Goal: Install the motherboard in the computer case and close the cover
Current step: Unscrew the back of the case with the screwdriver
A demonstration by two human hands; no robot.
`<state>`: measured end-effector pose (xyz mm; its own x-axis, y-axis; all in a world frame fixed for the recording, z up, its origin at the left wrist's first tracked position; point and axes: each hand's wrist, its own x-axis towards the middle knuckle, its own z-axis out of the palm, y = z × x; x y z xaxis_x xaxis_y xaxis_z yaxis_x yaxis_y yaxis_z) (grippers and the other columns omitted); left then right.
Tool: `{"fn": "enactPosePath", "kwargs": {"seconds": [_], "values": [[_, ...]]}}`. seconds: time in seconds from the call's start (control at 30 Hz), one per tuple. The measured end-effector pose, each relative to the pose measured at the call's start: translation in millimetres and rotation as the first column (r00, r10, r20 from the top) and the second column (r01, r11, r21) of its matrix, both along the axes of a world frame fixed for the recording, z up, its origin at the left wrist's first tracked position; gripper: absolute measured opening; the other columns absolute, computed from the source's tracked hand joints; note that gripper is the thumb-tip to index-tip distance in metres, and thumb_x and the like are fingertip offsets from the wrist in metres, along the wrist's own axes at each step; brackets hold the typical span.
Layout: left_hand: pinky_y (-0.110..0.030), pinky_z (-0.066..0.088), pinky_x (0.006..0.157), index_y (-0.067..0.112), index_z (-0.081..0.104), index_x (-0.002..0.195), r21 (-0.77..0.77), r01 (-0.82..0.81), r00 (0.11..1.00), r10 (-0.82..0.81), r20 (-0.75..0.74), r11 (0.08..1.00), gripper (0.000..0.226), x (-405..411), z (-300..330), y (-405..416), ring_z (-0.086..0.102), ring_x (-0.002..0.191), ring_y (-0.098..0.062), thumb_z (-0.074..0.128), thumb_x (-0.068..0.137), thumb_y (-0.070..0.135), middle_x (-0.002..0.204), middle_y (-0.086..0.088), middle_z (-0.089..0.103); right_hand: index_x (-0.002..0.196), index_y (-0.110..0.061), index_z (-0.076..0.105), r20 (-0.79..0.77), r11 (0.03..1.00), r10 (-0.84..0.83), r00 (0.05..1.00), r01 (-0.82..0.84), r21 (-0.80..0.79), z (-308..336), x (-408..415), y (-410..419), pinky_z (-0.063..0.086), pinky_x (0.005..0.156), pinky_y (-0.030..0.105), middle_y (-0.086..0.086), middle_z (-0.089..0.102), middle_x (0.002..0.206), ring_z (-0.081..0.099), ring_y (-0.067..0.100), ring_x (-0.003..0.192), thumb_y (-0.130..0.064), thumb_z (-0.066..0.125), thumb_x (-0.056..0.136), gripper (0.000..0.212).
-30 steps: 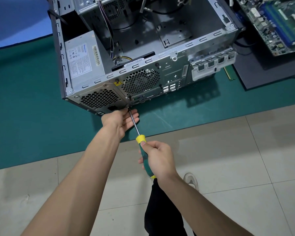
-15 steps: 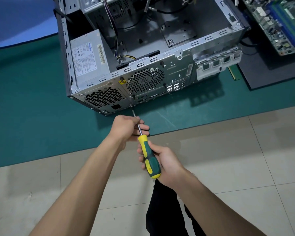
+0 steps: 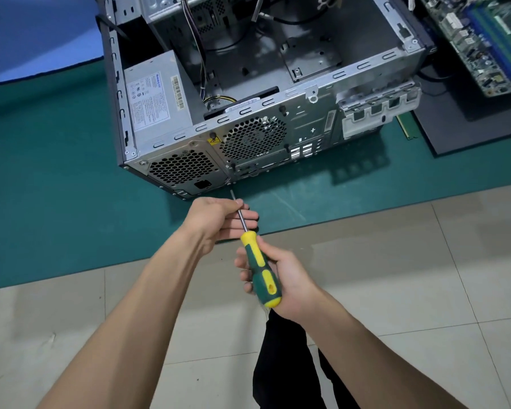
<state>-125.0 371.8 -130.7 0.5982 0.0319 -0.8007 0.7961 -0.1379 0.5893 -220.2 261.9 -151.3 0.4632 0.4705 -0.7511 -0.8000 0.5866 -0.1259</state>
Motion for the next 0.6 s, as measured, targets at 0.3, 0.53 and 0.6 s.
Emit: {"fn": "enactPosePath", "kwargs": {"seconds": [0.3,0.53,0.6], "values": [[-0.023,0.055,0.046,-0.001,0.065,0.085,0.118,0.036,0.999,-0.041,0.036,0.992,0.017,1,-3,-1,0.065,0.047,-0.015,0.066,0.087,0.016,0.058,-0.009,0.068,0.082,-0.011,0.059,0.083,0.938,0.083,0.993,-0.05,-0.343,-4,-4,8,0.044,0.043,0.02,-0.001,0.063,0.061,0.057,0.012,0.046,-0.03,0.065,0.089,0.021],[-0.026,0.055,0.047,-0.003,0.065,0.083,0.059,0.085,0.996,-0.084,-0.02,0.995,0.014,7,-1,11,0.069,0.054,-0.021,0.064,0.087,0.011,0.066,-0.014,0.071,0.087,-0.014,0.064,0.04,0.958,0.159,0.986,-0.145,-0.25,1,-6,13,0.046,0.049,0.022,-0.001,0.066,0.07,0.06,0.013,0.054,-0.045,0.067,0.084,0.031],[-0.025,0.054,0.046,-0.002,0.066,0.081,0.081,0.056,0.998,-0.056,-0.006,0.995,0.014,5,-3,9,0.068,0.052,-0.021,0.069,0.083,0.012,0.064,-0.015,0.07,0.083,-0.014,0.059,0.057,0.889,0.14,0.988,-0.1,-0.447,-2,-7,17,0.043,0.046,0.022,-0.002,0.06,0.065,0.056,0.011,0.049,-0.035,0.073,0.082,0.025]]}}
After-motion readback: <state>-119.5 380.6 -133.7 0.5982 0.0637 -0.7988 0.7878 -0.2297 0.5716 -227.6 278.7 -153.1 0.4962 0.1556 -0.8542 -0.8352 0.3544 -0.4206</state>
